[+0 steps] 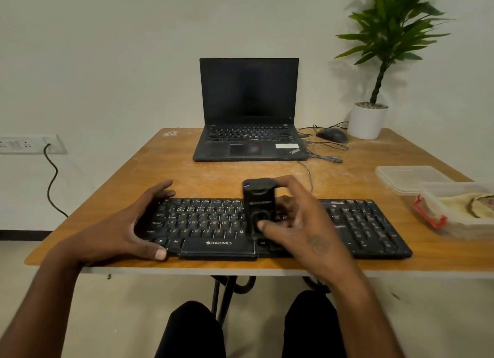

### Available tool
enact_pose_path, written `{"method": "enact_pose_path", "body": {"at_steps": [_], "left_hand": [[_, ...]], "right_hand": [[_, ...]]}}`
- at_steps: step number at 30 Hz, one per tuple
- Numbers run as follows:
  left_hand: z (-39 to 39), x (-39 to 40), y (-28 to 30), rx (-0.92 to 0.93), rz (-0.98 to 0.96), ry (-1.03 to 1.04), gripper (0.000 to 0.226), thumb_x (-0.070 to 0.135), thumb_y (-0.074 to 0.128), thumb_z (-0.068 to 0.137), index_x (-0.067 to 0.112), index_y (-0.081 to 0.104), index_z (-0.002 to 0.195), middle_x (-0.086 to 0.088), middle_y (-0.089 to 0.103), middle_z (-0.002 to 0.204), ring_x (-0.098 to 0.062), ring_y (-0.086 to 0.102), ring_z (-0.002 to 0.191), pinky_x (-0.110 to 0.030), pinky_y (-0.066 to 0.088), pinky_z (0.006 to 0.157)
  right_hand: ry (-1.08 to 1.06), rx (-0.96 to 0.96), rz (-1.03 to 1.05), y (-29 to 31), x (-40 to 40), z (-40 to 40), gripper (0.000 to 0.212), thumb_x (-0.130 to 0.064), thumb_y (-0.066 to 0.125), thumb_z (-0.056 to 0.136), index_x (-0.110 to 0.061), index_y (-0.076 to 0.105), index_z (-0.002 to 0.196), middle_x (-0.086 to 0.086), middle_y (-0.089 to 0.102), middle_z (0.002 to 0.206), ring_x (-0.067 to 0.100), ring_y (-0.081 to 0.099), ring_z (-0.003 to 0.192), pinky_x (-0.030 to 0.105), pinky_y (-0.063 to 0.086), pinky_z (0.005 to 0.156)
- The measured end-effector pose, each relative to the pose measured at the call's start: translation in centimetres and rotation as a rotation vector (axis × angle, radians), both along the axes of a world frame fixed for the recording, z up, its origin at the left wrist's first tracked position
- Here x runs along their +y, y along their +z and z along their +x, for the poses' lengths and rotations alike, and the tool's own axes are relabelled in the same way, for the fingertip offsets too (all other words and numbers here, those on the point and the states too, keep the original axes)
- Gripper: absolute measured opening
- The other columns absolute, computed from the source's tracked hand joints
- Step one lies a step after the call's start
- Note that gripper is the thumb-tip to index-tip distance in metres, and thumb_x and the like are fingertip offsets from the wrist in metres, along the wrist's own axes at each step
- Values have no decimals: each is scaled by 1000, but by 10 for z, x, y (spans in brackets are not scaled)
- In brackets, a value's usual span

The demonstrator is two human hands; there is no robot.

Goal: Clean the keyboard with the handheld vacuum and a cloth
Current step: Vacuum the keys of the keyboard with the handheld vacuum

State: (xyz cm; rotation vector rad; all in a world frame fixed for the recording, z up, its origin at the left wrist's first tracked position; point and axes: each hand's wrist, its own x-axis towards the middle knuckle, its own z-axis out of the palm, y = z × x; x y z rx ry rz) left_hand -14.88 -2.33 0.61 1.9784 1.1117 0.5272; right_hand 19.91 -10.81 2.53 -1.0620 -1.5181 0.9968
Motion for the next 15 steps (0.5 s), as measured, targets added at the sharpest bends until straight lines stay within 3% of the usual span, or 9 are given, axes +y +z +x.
{"method": "enact_pose_path", "body": {"at_steps": [3, 7, 12, 15], "left_hand": [[-1, 1, 0, -1, -2, -9, 133, 55, 98, 51, 68, 15, 154, 36, 35, 158, 8, 42, 142, -26, 43, 109], [-3, -1, -2, -3, -4, -15, 133, 53, 98, 50, 68, 15, 153, 36, 35, 158, 9, 41, 142, -26, 42, 112], [-2, 1, -2, 5, -10, -14, 132, 52, 98, 52, 70, 15, 153, 36, 35, 157, 10, 41, 141, -20, 43, 106], [-1, 2, -1, 6, -6, -9, 132, 52, 98, 52, 70, 15, 153, 37, 36, 156, 11, 42, 140, -18, 45, 103]], "right_hand": [[30, -19, 6, -2, 3, -11, 52, 3, 71, 89, -29, 53, 126, 7, 67, 118, 23, 75, 94, 45, 64, 76], [-22, 36, -24, 3, -1, 20, 52, 5, 71, 87, -28, 55, 124, 11, 67, 120, 23, 76, 94, 36, 63, 70], [-143, -24, -36, 2, -3, 60, 60, -2, 78, 83, -34, 55, 128, 14, 65, 125, 31, 67, 111, 40, 63, 72], [-130, -16, -28, 1, -1, 51, 59, 0, 77, 83, -32, 55, 128, 15, 66, 124, 26, 72, 101, 35, 62, 69]]}}
